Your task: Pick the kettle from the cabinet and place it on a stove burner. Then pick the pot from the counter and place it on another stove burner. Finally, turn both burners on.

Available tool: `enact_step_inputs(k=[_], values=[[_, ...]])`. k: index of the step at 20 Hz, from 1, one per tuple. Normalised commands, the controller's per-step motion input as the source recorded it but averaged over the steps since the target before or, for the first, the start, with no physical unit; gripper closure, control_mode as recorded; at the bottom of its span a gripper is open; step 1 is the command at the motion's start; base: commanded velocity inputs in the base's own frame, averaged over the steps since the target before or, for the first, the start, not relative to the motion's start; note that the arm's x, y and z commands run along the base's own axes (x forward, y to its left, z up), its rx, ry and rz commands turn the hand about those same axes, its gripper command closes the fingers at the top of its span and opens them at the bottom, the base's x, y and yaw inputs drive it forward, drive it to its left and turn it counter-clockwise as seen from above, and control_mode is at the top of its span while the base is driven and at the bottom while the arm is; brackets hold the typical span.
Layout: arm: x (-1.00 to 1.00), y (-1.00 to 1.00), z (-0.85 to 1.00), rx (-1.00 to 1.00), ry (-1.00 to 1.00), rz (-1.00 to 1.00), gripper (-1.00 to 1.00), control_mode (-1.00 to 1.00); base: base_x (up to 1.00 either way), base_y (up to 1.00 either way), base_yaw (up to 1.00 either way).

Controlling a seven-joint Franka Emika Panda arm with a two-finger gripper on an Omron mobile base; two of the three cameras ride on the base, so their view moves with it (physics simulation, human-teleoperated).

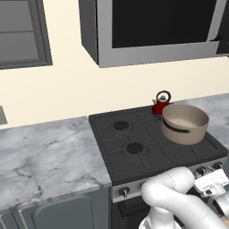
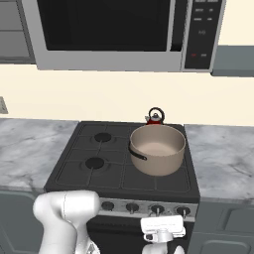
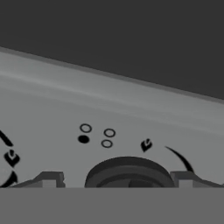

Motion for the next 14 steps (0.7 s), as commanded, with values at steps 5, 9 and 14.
enact_step_inputs(k=[5,9,14], values=[[0.08,0.0,0.0,0.0,0.0,0.01,1.0,-1.0,0.0,0.0,0.0],[0.0,0.04,0.0,0.0,0.0,0.0,1.0,-1.0,0.0,0.0,0.0],[0.0,0.05,0.03,0.0,0.0,0.0,1.0,-1.0,0.0,0.0,0.0]])
